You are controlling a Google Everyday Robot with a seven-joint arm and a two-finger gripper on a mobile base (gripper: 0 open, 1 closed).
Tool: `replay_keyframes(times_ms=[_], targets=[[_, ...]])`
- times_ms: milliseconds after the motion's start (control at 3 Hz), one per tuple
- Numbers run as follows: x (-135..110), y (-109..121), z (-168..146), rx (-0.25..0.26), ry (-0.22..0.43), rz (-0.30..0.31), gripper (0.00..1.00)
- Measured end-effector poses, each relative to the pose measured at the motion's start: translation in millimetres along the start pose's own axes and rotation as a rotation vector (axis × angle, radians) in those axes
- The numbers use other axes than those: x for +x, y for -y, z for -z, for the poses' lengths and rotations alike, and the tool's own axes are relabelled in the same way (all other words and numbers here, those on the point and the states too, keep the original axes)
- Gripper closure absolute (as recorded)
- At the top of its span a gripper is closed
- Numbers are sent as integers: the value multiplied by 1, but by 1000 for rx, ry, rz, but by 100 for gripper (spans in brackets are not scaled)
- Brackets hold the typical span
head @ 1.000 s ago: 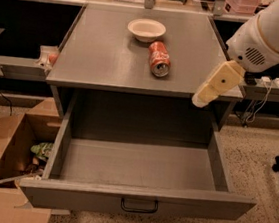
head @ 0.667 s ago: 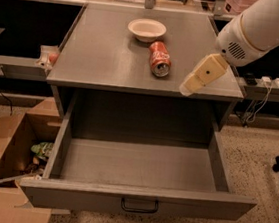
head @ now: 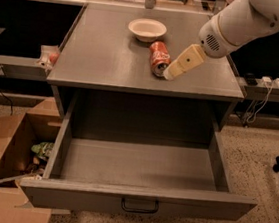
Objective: Place coke can into top drawer
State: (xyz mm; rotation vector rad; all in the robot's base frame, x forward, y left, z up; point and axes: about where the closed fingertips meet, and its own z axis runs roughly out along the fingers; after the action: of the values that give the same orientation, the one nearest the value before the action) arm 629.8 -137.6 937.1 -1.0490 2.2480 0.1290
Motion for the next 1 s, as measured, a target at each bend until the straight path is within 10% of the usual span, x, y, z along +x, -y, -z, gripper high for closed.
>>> replay_keyframes(times_ms=[1000], targets=[[-22,18,-41,15,32,-86,0]])
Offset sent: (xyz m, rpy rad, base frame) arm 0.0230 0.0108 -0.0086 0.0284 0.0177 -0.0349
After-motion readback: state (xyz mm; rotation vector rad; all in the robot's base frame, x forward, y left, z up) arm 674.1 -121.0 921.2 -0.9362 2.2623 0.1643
